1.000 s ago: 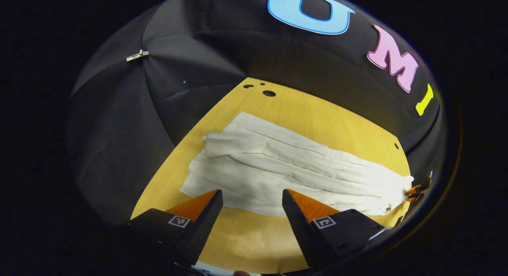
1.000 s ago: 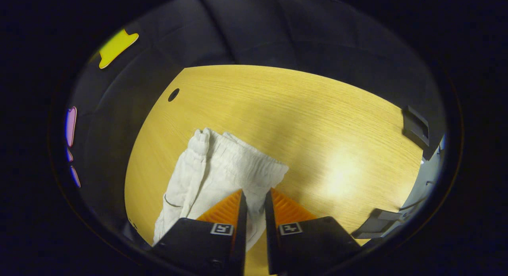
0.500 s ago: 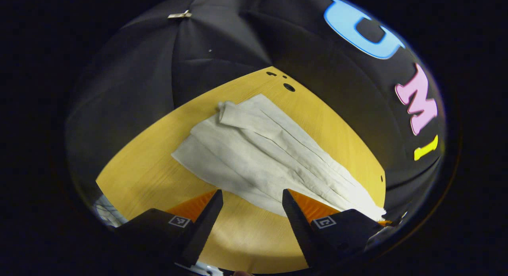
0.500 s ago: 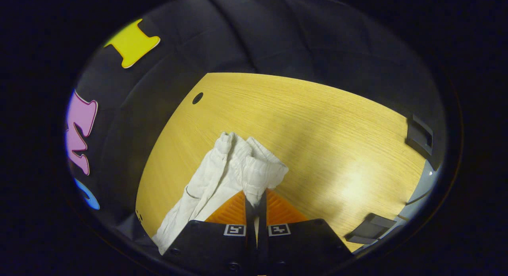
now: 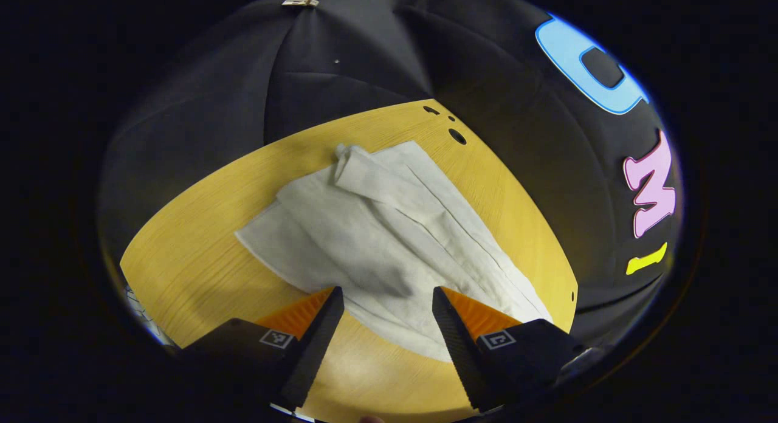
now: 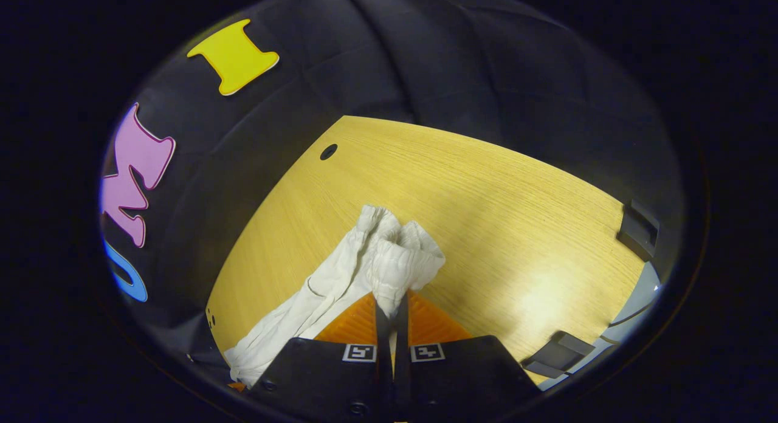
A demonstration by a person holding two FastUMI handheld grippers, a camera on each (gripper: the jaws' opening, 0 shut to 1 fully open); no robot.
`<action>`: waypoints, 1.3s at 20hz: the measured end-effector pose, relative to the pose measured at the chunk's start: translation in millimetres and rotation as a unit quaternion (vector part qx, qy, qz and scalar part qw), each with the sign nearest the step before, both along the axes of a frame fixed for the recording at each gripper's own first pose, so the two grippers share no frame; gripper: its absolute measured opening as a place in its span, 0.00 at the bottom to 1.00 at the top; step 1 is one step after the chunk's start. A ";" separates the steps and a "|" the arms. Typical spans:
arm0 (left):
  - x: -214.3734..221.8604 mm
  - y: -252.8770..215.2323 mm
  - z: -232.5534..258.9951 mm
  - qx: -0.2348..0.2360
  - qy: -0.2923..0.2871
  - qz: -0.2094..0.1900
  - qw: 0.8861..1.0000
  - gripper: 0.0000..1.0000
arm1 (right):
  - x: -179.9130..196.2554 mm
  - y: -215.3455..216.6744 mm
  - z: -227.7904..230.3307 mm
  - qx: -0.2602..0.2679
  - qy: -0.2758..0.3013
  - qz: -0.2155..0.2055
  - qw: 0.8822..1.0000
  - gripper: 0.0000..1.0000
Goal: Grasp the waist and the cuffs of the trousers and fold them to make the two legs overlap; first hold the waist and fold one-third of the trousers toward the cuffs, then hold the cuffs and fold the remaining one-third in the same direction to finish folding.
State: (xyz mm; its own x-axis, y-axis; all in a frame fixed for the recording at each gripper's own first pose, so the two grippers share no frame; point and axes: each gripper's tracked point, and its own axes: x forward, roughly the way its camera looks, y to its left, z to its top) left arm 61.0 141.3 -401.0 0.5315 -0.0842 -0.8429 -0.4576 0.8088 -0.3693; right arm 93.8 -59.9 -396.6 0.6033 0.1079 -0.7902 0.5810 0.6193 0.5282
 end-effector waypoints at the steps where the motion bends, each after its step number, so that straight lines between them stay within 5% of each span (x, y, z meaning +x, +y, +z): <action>1: 5.9 -1.5 -2.1 0.004 0.000 -0.003 1.000 0.95 | -0.2 0.0 -0.2 0.001 -0.001 0.000 1.000 0.06; 5: 22.2 -3.8 -14.0 0.045 0.021 -0.024 0.998 0.94 | -0.7 1.1 -0.6 -0.002 -0.002 0.005 1.000 0.06; 8: 33.8 -1.2 -22.7 0.079 0.017 -0.041 0.996 0.32 | 1.6 1.8 -0.4 -0.004 -0.002 0.006 1.000 0.06; 9: 34.8 -5.6 -23.5 0.063 0.010 -0.036 0.997 0.29 | 0.6 1.7 1.4 -0.004 -0.005 0.004 1.000 0.06; 10: 36.0 -7.7 -21.6 0.045 -0.003 -0.022 0.999 0.16 | -1.0 0.3 3.6 -0.003 -0.010 0.002 1.000 0.06; 15: 27.2 -7.3 -27.6 -0.034 -0.023 0.017 0.999 0.06 | -6.5 -8.7 27.6 -0.013 -0.057 -0.004 0.998 0.06; 26: 13.8 -41.8 -45.3 -0.052 -0.012 -0.018 0.998 0.06 | 12.4 42.3 135.1 -0.037 -0.202 0.076 0.976 0.05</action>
State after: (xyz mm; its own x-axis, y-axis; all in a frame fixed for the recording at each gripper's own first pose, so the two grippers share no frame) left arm 74.8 99.5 -446.3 0.5467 -0.1893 -0.8156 -0.4190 0.7816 -0.4622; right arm 106.2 -17.5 -261.5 0.8484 0.1719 -0.5006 0.2332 0.7276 0.6451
